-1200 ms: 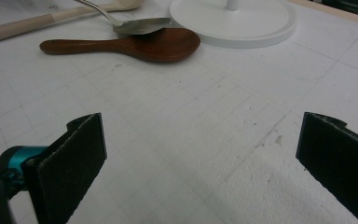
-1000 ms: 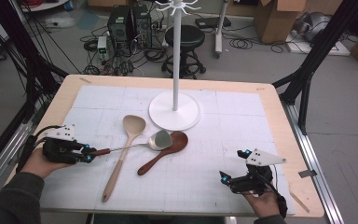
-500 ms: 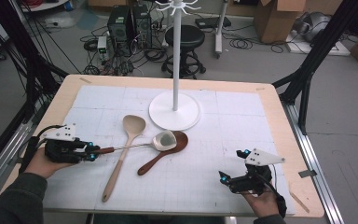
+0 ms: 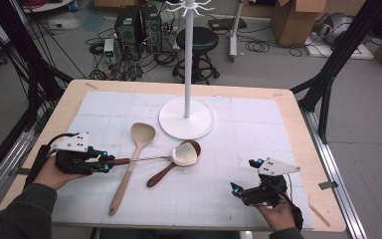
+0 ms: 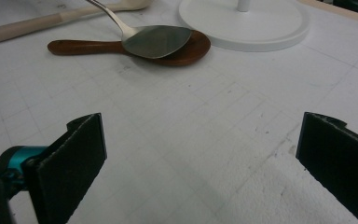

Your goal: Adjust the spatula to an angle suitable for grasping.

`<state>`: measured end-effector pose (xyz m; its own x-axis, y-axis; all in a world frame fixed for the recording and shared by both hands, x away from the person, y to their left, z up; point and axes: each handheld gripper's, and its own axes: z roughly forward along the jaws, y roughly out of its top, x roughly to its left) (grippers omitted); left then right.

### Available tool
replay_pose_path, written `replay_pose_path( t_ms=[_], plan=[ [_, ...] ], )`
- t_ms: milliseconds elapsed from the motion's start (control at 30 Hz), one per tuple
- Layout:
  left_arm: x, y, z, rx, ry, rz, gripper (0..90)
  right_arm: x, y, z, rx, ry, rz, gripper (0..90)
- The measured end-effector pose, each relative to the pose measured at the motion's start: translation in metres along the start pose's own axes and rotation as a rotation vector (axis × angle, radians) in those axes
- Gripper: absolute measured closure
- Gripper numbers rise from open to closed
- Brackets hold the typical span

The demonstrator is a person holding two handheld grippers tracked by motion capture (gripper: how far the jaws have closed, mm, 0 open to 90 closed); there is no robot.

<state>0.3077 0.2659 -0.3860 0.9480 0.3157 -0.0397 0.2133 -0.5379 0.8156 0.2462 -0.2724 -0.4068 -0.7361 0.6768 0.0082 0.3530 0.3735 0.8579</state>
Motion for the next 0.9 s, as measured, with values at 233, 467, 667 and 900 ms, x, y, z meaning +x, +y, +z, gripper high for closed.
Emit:
replay_pose_path(
  t_ms=[233,467,667,900],
  plan=[
    [-0.006,0.012,0.008,0.018,-0.016,0.021,73.0,0.004,0.011,0.007,-0.001,0.029,-0.022,0.6],
    [-0.017,0.031,0.022,0.044,-0.022,0.062,72.9,0.009,0.032,0.021,-0.004,0.094,-0.068,0.7],
    [-0.025,0.043,0.037,0.051,-0.054,0.087,72.9,0.016,0.051,0.034,-0.008,0.149,-0.117,0.7],
    [-0.032,0.058,0.05,0.057,-0.071,0.118,72.8,0.024,0.067,0.055,0.017,0.227,-0.161,0.7]
  ],
)
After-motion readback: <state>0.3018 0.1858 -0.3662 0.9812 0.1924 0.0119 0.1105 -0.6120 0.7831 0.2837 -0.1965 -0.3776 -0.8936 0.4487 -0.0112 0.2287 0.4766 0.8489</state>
